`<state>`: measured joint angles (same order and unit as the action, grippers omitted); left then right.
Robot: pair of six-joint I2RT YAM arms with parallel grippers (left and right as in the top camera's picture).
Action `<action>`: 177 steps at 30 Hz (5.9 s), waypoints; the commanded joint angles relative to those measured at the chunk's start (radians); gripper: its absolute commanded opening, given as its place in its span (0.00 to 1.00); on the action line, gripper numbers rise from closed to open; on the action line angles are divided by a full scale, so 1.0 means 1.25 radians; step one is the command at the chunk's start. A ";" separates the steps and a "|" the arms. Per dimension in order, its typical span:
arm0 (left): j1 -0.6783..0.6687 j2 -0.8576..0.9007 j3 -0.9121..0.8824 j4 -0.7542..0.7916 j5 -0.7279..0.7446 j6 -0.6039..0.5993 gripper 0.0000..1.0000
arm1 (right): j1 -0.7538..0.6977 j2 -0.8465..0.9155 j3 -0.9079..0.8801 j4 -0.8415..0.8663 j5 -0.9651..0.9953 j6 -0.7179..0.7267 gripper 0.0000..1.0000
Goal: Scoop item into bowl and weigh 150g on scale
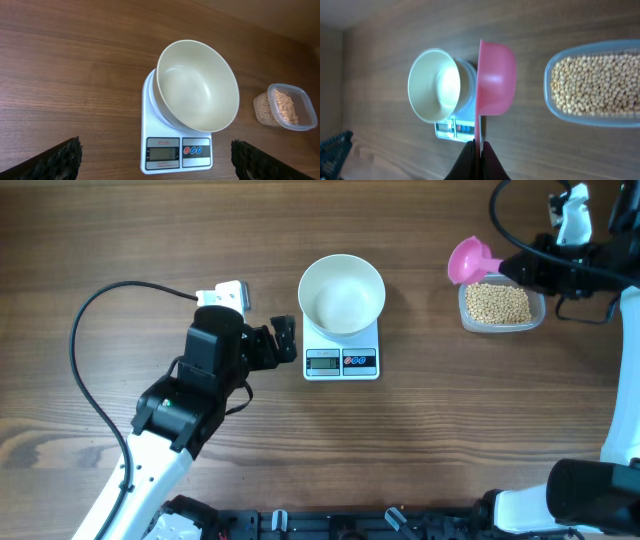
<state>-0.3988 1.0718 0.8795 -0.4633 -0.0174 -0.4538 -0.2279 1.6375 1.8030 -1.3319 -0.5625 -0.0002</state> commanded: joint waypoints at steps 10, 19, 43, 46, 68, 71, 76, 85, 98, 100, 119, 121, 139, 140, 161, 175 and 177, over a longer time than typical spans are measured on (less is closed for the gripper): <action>0.003 0.017 0.003 -0.025 0.290 -0.039 1.00 | 0.002 0.008 0.001 -0.009 0.055 -0.041 0.04; -0.060 0.061 0.003 -0.163 0.223 0.003 1.00 | 0.002 0.008 0.001 -0.010 0.052 -0.018 0.04; -0.191 0.022 0.005 -0.211 -0.051 0.029 1.00 | 0.002 0.008 0.001 -0.015 0.052 -0.018 0.04; -0.191 0.030 0.005 -0.207 -0.049 0.028 1.00 | 0.002 0.008 0.001 -0.022 0.052 -0.019 0.04; -0.191 0.030 0.005 -0.159 0.017 -0.005 1.00 | 0.002 0.008 0.001 -0.019 0.052 -0.020 0.04; -0.191 0.030 0.005 -0.160 0.016 -0.005 1.00 | 0.002 0.008 0.001 -0.017 0.052 -0.020 0.04; -0.191 0.030 0.005 -0.160 0.016 -0.005 1.00 | 0.002 0.008 0.001 -0.009 0.052 -0.020 0.04; -0.191 0.030 0.005 -0.160 0.016 -0.005 1.00 | 0.002 0.008 0.001 -0.012 0.052 -0.021 0.04; -0.191 0.030 0.005 -0.160 0.016 -0.005 1.00 | 0.002 0.008 0.001 -0.010 0.052 -0.021 0.04; -0.191 0.030 0.005 -0.160 0.016 -0.005 1.00 | 0.002 0.008 0.001 -0.011 0.052 -0.021 0.04; -0.191 0.030 0.005 -0.160 0.016 -0.005 1.00 | 0.002 -0.099 -0.031 -0.166 0.384 0.076 0.04; -0.191 0.030 0.005 -0.160 0.016 -0.005 1.00 | 0.002 -0.098 -0.066 -0.111 0.438 0.089 0.04; -0.191 0.030 0.005 -0.160 0.016 -0.005 1.00 | 0.002 -0.075 -0.325 0.301 0.396 -0.249 0.04; -0.191 0.030 0.005 -0.160 0.016 -0.005 1.00 | 0.002 -0.063 -0.325 0.309 0.396 -0.249 0.04; -0.191 0.030 0.005 -0.160 0.016 -0.005 1.00 | 0.002 0.073 -0.326 0.344 0.414 -0.187 0.04; -0.191 0.030 0.005 -0.160 0.016 -0.005 1.00 | -0.007 0.074 -0.363 0.334 0.244 -0.186 0.04; -0.191 0.030 0.005 -0.160 0.016 -0.005 1.00 | -0.015 0.074 -0.363 0.335 0.219 -0.186 0.04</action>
<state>-0.6331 1.1034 0.8810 -0.6655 -0.0017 -0.4538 -0.2344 1.7058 1.3663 -0.9092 -0.1680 -0.2470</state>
